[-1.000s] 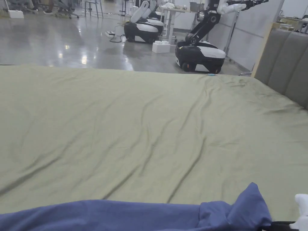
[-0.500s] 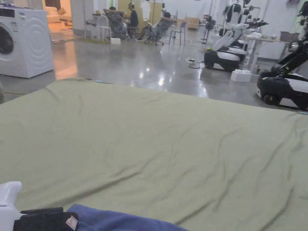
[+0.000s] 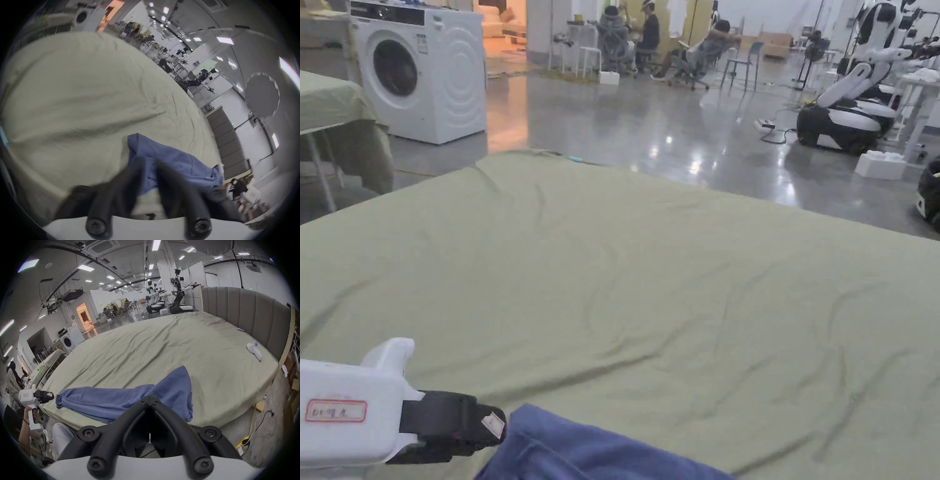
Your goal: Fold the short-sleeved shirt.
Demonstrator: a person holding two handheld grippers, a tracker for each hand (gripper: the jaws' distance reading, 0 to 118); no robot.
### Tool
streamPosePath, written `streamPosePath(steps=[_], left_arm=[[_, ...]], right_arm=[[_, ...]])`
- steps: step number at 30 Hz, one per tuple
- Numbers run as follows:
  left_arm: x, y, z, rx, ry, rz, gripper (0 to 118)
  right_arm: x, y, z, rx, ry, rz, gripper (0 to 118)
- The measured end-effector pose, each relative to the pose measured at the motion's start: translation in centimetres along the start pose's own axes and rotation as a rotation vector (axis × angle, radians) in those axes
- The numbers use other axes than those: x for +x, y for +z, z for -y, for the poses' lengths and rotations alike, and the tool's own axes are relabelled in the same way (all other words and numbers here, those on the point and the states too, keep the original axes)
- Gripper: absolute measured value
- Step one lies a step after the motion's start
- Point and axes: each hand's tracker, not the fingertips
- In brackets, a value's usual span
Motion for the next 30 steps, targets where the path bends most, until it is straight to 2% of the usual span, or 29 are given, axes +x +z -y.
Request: streamPosePath(steps=[1,2,5,7,8,9,10,12,13,15,17,22,25,30], left_arm=[[-1.3,-1.1,-0.5,-0.023,0.052,0.035,96],[-2.4,-2.1,-0.9,-0.062,0.092,0.049,115],[-4.1,-3.8,-1.5,-0.089,0.206,0.172,114],[-4.4,-4.6,-1.9,-0.094,0.217,0.259,114],[-4.4,-5.1,-2.0,-0.122,0.221,0.276,112],[-4.3,-5.4,-2.0,-0.164,0.21,0.293,106],[-3.8,-6.0,-1.7,-0.178,0.185,0.303,93],[-2.3,-7.7,-1.0,-0.235,0.129,0.265,36],[-0.8,-8.3,0.0,-0.272,0.091,0.211,17],[0.1,-9.5,1.4,-0.285,0.088,0.153,17],[-2.1,-9.4,0.3,-0.225,0.192,0.257,16],[-2.7,-6.7,1.0,-0.209,0.185,0.222,15],[-3.4,-4.5,1.2,-0.182,0.251,0.234,14],[-5.8,-1.1,0.3,-0.079,0.285,0.102,14]], right_arm=[[-0.1,0.2,-0.2,0.002,0.007,0.002,2],[-0.4,0.7,-0.5,0.005,0.013,0.002,2],[-1.2,1.3,-1.0,0.009,0.027,0.007,2],[-1.4,1.4,-1.2,0.006,0.028,0.002,2],[-1.6,1.4,-1.3,0.003,0.024,-0.001,2],[-1.7,1.3,-1.4,0.002,0.021,-0.008,2],[-2.3,0.9,-1.8,-0.009,0.025,-0.01,2],[-2.9,0.4,-2.0,-0.015,0.028,-0.014,2],[-3.2,0.1,-2.1,-0.021,0.032,-0.015,2],[-3.0,-0.1,-2.1,-0.024,0.036,-0.029,2],[-3.1,-0.4,-2.3,-0.035,0.036,-0.034,2],[-2.1,-0.2,-2.3,-0.02,0.016,-0.024,2],[-1.2,0.0,-2.3,-0.007,-0.024,-0.027,2],[-0.1,0.4,-1.9,-0.004,-0.042,-0.028,2]])
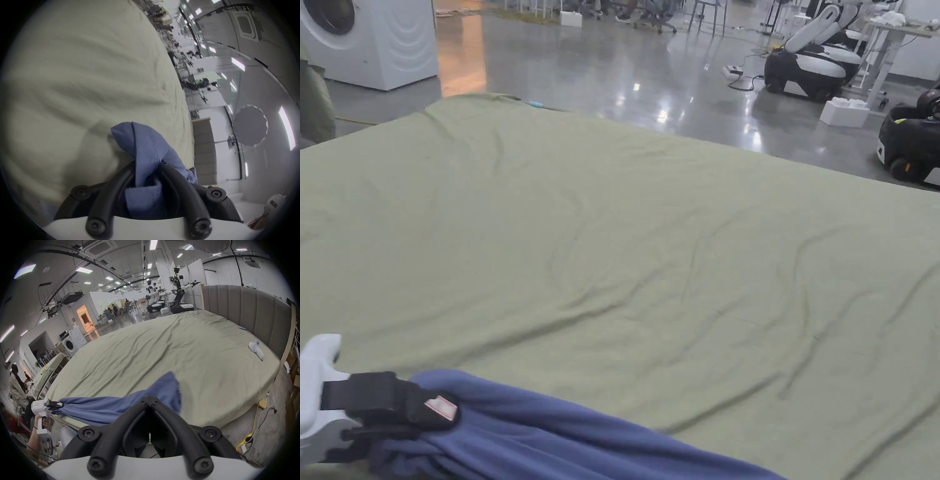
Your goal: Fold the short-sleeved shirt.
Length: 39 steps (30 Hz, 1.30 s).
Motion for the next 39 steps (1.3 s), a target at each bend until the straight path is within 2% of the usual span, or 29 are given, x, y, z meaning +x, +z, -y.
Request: streamPosePath(steps=[3,6,11,16,20,21,22,23,24,28,31,33,34,35,36,37,39], left_arm=[[1.0,1.7,0.2,0.064,0.005,-0.113,14],[5.2,1.1,1.4,0.002,-0.14,-0.184,14],[12.1,-2.8,3.0,-0.069,-0.204,0.017,14],[14.6,-10.0,4.4,-0.207,-0.297,0.029,14],[14.4,-14.3,7.2,-0.266,-0.25,-0.002,16],[14.3,-15.0,7.8,-0.268,-0.233,-0.016,26],[14.2,-15.4,8.3,-0.267,-0.223,0.003,44],[14.1,-15.5,8.6,-0.278,-0.187,0.079,75],[14.5,-15.2,8.9,-0.282,-0.169,0.159,87],[16.9,-12.9,9.5,-0.333,-0.172,0.351,87],[17.5,-10.9,9.1,-0.307,-0.174,0.34,87],[17.3,-10.2,8.5,-0.234,-0.259,0.176,82],[17.4,-10.3,8.5,-0.226,-0.336,0.058,68],[17.0,-11.4,8.1,-0.211,-0.392,-0.05,28],[16.7,-12.3,8.3,-0.207,-0.422,-0.115,6],[16.3,-13.0,8.6,-0.231,-0.408,-0.12,6],[15.5,-14.4,8.8,-0.329,-0.255,0.031,6]], right_arm=[[0.7,0.1,0.0,0.011,-0.013,0.017,2],[0.9,0.2,0.2,0.013,-0.026,0.024,2],[0.9,0.2,0.7,0.007,-0.039,0.006,2],[1.3,0.8,1.5,-0.005,-0.053,-0.001,2],[2.1,1.5,1.7,-0.004,-0.076,0.023,2],[2.3,1.7,1.7,-0.002,-0.081,0.032,2],[2.5,1.9,1.7,0.001,-0.085,0.042,2],[2.7,2.0,1.7,0.003,-0.088,0.05,2],[2.9,2.1,1.7,0.005,-0.09,0.054,2],[3.3,1.8,1.7,0.0,-0.101,0.064,2],[3.4,1.4,2.0,-0.008,-0.11,0.053,2],[3.5,1.1,2.3,-0.018,-0.116,0.039,2],[3.5,0.9,2.4,-0.026,-0.117,0.033,2],[3.5,0.7,2.5,-0.034,-0.117,0.032,2],[3.5,0.4,2.6,-0.043,-0.116,0.032,2],[3.5,0.2,2.6,-0.048,-0.114,0.033,2],[3.5,0.1,2.7,-0.054,-0.116,0.033,2]])
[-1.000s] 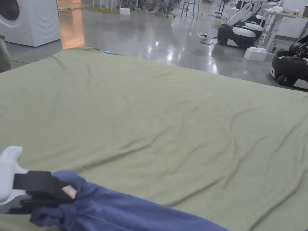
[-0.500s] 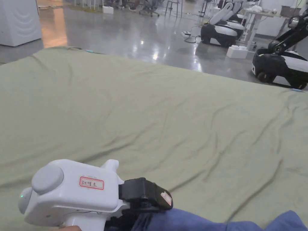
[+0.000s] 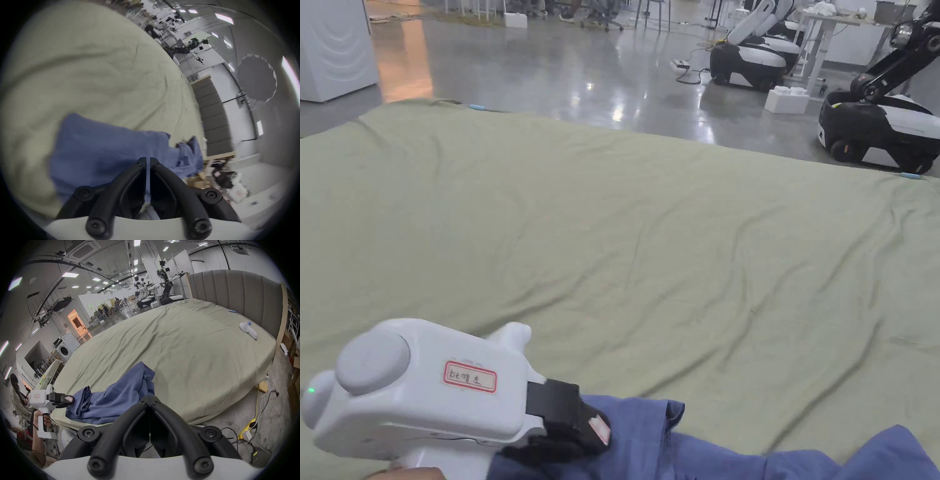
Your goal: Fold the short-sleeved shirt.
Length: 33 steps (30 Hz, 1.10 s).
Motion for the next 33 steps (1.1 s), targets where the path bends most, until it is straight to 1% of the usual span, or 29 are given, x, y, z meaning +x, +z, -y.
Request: streamPosePath(steps=[1,2,4,5,6,7,9,11,12,14,16,17,18,19,20,21,23,26,27,28,29,30,31,32,33], left_arm=[[-0.3,-1.0,0.1,-0.022,0.033,0.052,6],[-0.2,-2.2,0.4,-0.043,0.046,0.047,6],[-0.7,-4.5,0.6,-0.085,0.002,-0.033,3],[-0.8,-5.4,0.9,-0.088,-0.003,-0.039,3],[-0.9,-5.7,1.0,-0.087,0.012,-0.011,3],[-0.8,-5.8,1.0,-0.081,0.042,0.047,3],[-1.3,-5.6,0.7,-0.073,0.038,0.065,1],[-0.9,-4.1,0.8,-0.06,0.035,0.094,0],[-0.7,-2.8,1.0,-0.045,0.019,0.147,0],[-0.4,1.0,1.0,0.03,-0.025,0.236,0],[-0.1,5.0,1.2,0.137,-0.063,0.279,0],[-0.5,6.9,1.1,0.203,-0.087,0.242,16],[-1.2,8.3,0.8,0.26,-0.101,0.198,55],[-2.0,9.1,0.5,0.294,-0.094,0.15,99],[-2.9,9.8,0.3,0.307,-0.079,0.083,118],[-4.1,10.3,0.2,0.315,-0.056,0.035,118],[-6.7,10.2,-0.2,0.3,-0.003,0.016,118],[-9.2,6.1,-0.1,0.126,0.13,0.02,118],[-9.8,5.0,0.2,0.104,0.136,0.067,118],[-9.4,5.0,0.6,0.182,0.063,0.119,118],[-8.7,4.9,0.5,0.213,0.006,0.152,118],[-8.3,4.0,0.2,0.14,0.02,0.222,117],[-8.1,2.6,0.0,0.046,0.067,0.307,110],[-7.7,1.6,0.4,-0.013,0.124,0.364,93],[-7.2,0.1,0.8,-0.035,0.126,0.294,53]], right_arm=[[-0.1,-0.1,0.0,-0.001,-0.002,-0.003,2],[-0.1,-0.1,0.0,-0.002,-0.004,-0.007,2],[-0.2,0.2,-0.1,0.003,-0.002,-0.013,2],[-0.3,0.4,-0.1,0.007,0.001,-0.014,2],[-0.4,0.5,-0.2,0.009,0.004,-0.012,2],[-0.4,0.6,-0.2,0.012,0.007,-0.01,2],[-0.6,0.8,-0.3,0.017,0.012,-0.008,2],[-0.7,0.9,-0.4,0.021,0.014,-0.004,2],[-0.7,1.0,-0.5,0.023,0.014,-0.003,2],[-0.7,1.2,-0.5,0.026,0.016,-0.004,2],[-0.7,1.2,-0.5,0.022,0.018,-0.002,2],[-0.7,1.1,-0.4,0.021,0.02,0.0,2],[-0.7,0.9,-0.4,0.019,0.02,0.001,2],[-0.7,0.8,-0.3,0.016,0.018,0.001,2],[-0.8,0.7,-0.2,0.012,0.014,-0.001,2],[-0.8,0.6,-0.1,0.008,0.012,-0.006,2],[-1.1,0.4,0.1,-0.003,0.014,-0.016,2],[-1.6,0.2,0.1,-0.018,0.036,-0.016,2],[-1.7,0.2,0.1,-0.018,0.041,-0.016,2],[-1.9,0.3,0.0,-0.017,0.045,-0.017,2],[-2.0,0.4,-0.1,-0.014,0.048,-0.02,2],[-2.2,0.5,-0.2,-0.011,0.049,-0.024,2],[-2.3,0.5,-0.4,-0.01,0.048,-0.029,2],[-2.4,0.5,-0.5,-0.01,0.046,-0.035,2],[-2.5,0.5,-0.6,-0.011,0.047,-0.041,2]])
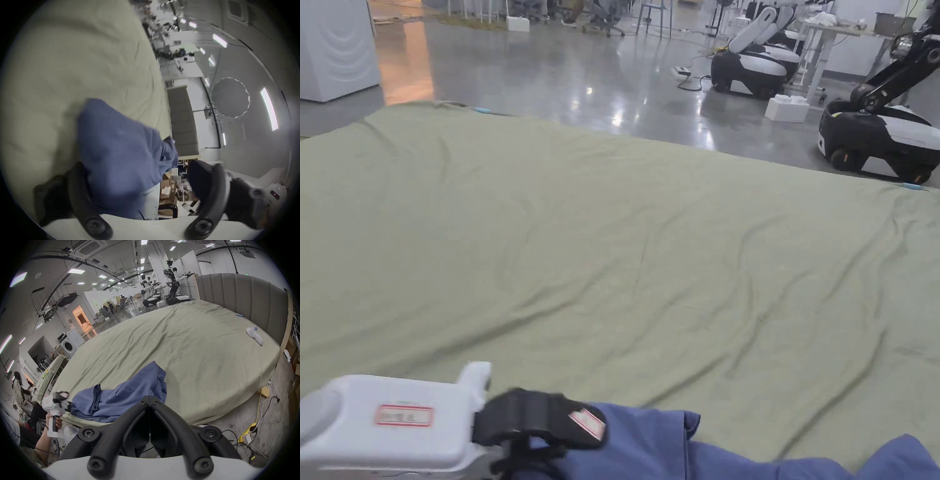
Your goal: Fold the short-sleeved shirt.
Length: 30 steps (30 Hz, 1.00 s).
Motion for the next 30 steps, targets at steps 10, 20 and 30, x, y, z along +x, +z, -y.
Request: streamPosePath(steps=[10,20,30], left_arm=[[-1.3,3.0,1.1,0.179,0.108,0.043,23],[3.8,13.4,0.4,0.325,-0.148,-0.445,23],[13.6,0.8,0.9,0.115,-0.419,-0.423,23]], right_arm=[[0.4,1.1,0.1,0.013,0.005,0.015,2],[1.9,1.6,0.9,0.033,-0.017,0.062,2],[1.7,1.1,0.7,0.051,-0.031,0.036,2]])
